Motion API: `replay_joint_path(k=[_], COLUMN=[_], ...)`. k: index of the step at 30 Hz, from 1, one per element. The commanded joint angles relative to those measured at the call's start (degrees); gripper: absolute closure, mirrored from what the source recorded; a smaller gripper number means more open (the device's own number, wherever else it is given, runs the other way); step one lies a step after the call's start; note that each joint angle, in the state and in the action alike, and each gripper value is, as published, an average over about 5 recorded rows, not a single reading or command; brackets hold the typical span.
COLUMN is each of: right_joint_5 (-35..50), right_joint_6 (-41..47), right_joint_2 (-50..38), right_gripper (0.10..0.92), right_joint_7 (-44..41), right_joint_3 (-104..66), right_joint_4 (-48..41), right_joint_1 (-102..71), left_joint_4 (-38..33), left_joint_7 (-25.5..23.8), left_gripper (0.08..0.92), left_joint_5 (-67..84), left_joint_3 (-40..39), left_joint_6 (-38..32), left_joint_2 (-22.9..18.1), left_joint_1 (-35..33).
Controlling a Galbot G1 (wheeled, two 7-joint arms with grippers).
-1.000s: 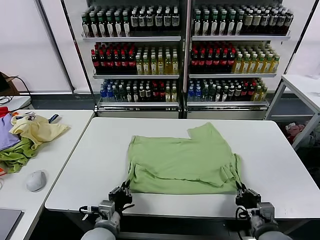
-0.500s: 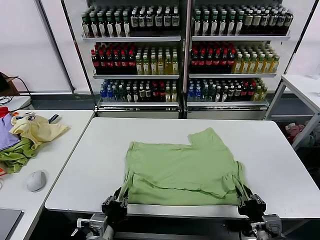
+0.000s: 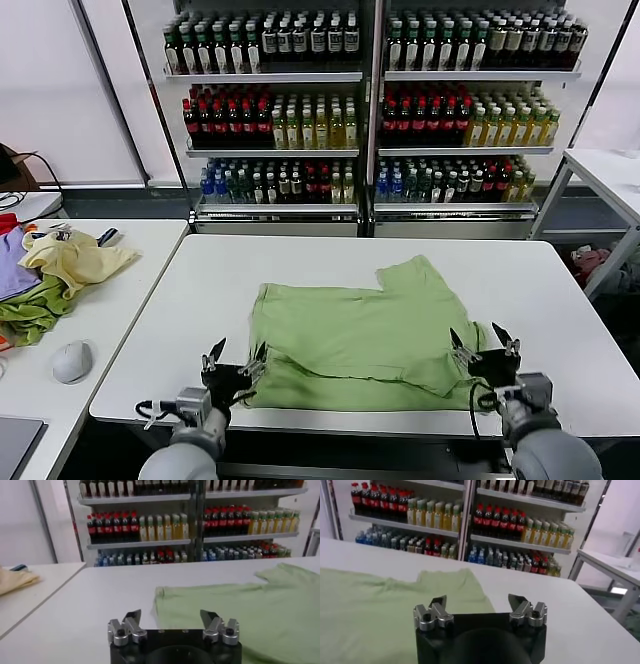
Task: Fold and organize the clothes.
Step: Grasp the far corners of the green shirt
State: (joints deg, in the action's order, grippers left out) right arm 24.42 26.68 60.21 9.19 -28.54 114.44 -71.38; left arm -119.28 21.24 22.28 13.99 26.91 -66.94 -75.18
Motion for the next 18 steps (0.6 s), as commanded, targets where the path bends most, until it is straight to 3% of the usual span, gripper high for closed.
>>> replay_joint_path(k=[1,11,18], right_joint_5=[4.4,1.9,-0.2], right_joint_6=[1.5,2.2,2.2], right_joint_2=[-0.8,5.0,8.4], right_gripper=[0.203,0.203,0.203], right_joint_7=[0.1,-1.5,-2.6], right_joint_3=[10.7,19.7,21.4], right_joint_4=[-20.7,-42.9,-53.8], right_joint_1=[26.8,44.3,49.3], left_joint_4=[21.9,39.3,44.3], left_joint_7=[0.5,1.1,1.1], left_gripper=[0.189,0.177,0.177], left_joint_5=[4.0,3.3,4.4], left_joint_3=[-6.2,-9.9,-10.4], left_joint_6=[0.6,1.6,2.3], left_joint_2=[-2.0,-5.4,-6.3], left_joint_1=[25.2,37.1,39.7])
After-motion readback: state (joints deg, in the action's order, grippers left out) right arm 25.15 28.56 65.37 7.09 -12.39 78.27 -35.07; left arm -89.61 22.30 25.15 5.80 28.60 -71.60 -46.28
